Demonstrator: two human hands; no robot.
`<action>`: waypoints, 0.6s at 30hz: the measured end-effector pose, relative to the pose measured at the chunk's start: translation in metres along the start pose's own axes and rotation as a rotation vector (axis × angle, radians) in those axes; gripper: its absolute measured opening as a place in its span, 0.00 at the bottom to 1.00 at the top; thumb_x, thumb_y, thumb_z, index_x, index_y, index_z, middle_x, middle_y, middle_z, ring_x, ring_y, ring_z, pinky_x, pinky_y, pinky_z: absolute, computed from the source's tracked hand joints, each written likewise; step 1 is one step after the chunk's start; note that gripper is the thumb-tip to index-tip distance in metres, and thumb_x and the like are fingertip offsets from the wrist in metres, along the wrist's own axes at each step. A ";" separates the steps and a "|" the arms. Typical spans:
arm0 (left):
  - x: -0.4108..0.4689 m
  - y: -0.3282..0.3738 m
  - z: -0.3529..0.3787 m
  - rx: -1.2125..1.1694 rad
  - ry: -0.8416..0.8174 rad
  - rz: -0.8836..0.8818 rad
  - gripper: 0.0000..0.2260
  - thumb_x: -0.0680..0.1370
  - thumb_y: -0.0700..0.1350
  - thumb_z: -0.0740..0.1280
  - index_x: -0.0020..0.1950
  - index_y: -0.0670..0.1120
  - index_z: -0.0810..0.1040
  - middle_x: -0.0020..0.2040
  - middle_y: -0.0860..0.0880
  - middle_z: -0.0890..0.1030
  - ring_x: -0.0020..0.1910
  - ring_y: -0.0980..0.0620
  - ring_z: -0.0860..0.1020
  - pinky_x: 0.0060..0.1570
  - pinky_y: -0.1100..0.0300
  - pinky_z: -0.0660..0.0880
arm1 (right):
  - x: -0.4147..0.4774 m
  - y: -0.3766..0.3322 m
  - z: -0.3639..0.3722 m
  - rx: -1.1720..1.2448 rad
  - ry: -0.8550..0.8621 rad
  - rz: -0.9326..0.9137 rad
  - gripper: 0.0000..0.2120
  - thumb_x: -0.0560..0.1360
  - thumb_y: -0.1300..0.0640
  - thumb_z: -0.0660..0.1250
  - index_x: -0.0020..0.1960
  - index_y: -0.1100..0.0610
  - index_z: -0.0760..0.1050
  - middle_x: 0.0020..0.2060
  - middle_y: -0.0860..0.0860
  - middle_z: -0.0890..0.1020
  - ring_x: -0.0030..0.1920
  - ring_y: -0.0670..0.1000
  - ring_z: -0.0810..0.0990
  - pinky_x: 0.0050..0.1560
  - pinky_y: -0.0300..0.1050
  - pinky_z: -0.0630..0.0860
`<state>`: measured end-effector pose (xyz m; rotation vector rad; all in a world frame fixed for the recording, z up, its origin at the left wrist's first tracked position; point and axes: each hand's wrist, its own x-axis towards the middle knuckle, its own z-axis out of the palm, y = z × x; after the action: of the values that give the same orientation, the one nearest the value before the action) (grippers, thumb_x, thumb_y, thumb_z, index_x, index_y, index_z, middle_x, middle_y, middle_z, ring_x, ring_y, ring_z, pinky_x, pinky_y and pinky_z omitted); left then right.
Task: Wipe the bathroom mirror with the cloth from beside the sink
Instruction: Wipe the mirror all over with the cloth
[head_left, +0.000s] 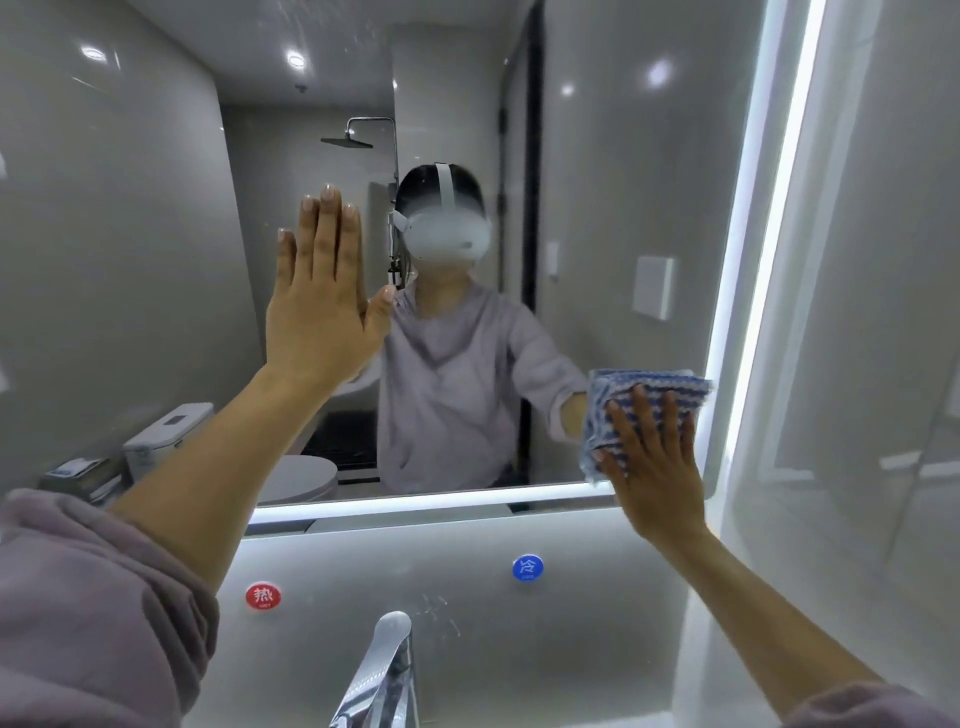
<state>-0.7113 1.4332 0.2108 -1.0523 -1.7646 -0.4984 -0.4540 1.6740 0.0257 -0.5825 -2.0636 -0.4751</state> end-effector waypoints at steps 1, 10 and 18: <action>0.000 0.000 0.000 -0.001 0.000 -0.001 0.34 0.79 0.59 0.47 0.77 0.39 0.43 0.78 0.40 0.45 0.77 0.42 0.44 0.76 0.46 0.42 | -0.003 0.012 -0.003 -0.006 -0.012 0.010 0.29 0.82 0.44 0.44 0.78 0.50 0.35 0.77 0.49 0.36 0.77 0.59 0.37 0.74 0.64 0.45; 0.000 0.001 -0.001 -0.002 -0.001 -0.009 0.34 0.78 0.59 0.47 0.77 0.38 0.45 0.78 0.38 0.47 0.77 0.40 0.46 0.75 0.44 0.45 | -0.015 0.044 -0.009 0.024 -0.075 0.178 0.29 0.81 0.40 0.39 0.78 0.51 0.36 0.77 0.51 0.37 0.77 0.59 0.39 0.75 0.61 0.42; -0.001 0.001 0.000 0.009 -0.003 -0.008 0.34 0.79 0.58 0.48 0.77 0.38 0.44 0.78 0.38 0.46 0.77 0.40 0.45 0.75 0.45 0.44 | -0.012 -0.008 0.015 0.164 0.034 0.304 0.31 0.82 0.44 0.43 0.77 0.54 0.33 0.76 0.53 0.34 0.76 0.62 0.38 0.73 0.67 0.41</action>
<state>-0.7108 1.4333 0.2097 -1.0410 -1.7721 -0.4939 -0.4633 1.6727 0.0066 -0.7673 -1.9168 -0.1358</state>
